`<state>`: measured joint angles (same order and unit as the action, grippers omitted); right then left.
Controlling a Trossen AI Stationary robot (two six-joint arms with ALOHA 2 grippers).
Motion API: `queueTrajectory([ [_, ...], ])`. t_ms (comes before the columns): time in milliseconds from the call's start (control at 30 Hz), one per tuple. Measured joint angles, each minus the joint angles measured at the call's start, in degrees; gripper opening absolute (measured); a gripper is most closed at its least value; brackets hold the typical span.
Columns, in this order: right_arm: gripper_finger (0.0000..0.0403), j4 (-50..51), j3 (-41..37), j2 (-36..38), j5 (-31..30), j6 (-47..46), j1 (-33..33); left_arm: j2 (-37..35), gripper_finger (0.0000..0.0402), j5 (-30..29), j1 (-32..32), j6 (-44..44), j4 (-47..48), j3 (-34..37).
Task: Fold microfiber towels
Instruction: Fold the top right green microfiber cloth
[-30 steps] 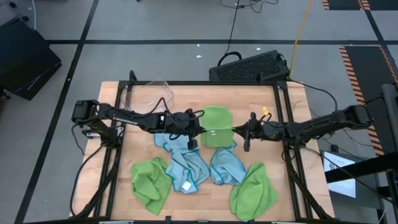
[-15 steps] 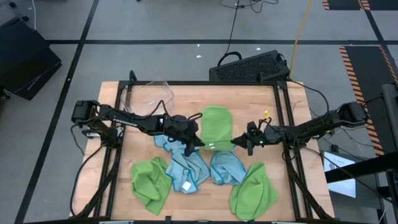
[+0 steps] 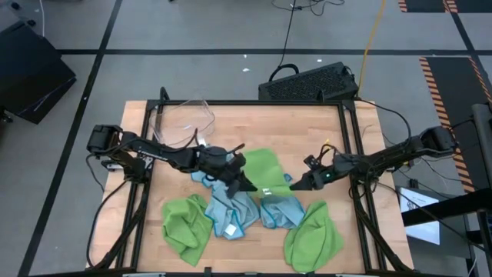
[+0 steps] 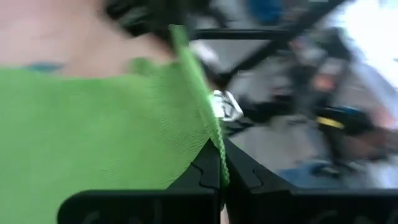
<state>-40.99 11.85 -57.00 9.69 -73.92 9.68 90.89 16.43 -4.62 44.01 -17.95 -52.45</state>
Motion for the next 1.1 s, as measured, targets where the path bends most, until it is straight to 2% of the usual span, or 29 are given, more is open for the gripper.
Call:
queueTrajectory([
  [67, 0.0002, 5.1, 0.14, -0.01, -2.56, 1.63, -0.81, 0.1, 0.0001, -5.17, 0.1, 1.35, 5.7, 0.0],
  [167, 0.0002, 9.47, 0.27, 0.01, -4.88, 5.85, -2.92, 0.11, 0.0001, -9.87, 0.17, 3.25, 9.72, -0.19],
  [333, 0.0002, 10.67, 0.21, -0.02, -6.05, 13.84, -10.15, 0.64, 0.0002, -18.5, 0.26, 3.5, 12.33, -0.22],
  [533, 0.0002, 10.28, 0.22, -2.13, -3.84, 18.63, -19.45, 0.67, 0.0003, -26.73, 1.41, 3.5, 15.65, -0.26],
  [667, 0.0002, 8.75, 1.96, -7.43, -1.18, 21.07, -23.69, 0.92, 0.0002, -28.1, 2.6, 1.26, 15.97, -0.18],
  [833, 0.0002, 10.46, 9.39, -17.9, 3.97, 28.5, -27.54, 2.93, 0.0002, -28.56, 4.54, -0.51, 19.61, 0.03],
  [933, 0.0002, 10.44, 12.88, -22.9, 6.79, 30.49, -29.81, 3.67, 0.0002, -28.53, 6.23, 1.55, 22.52, 0.04],
  [1100, 0.0002, 10.39, 16.77, -27.96, 8.39, 32.66, -33.01, 4.0, 0.0002, -28.94, 8.86, 1.33, 22.65, 0.1],
])
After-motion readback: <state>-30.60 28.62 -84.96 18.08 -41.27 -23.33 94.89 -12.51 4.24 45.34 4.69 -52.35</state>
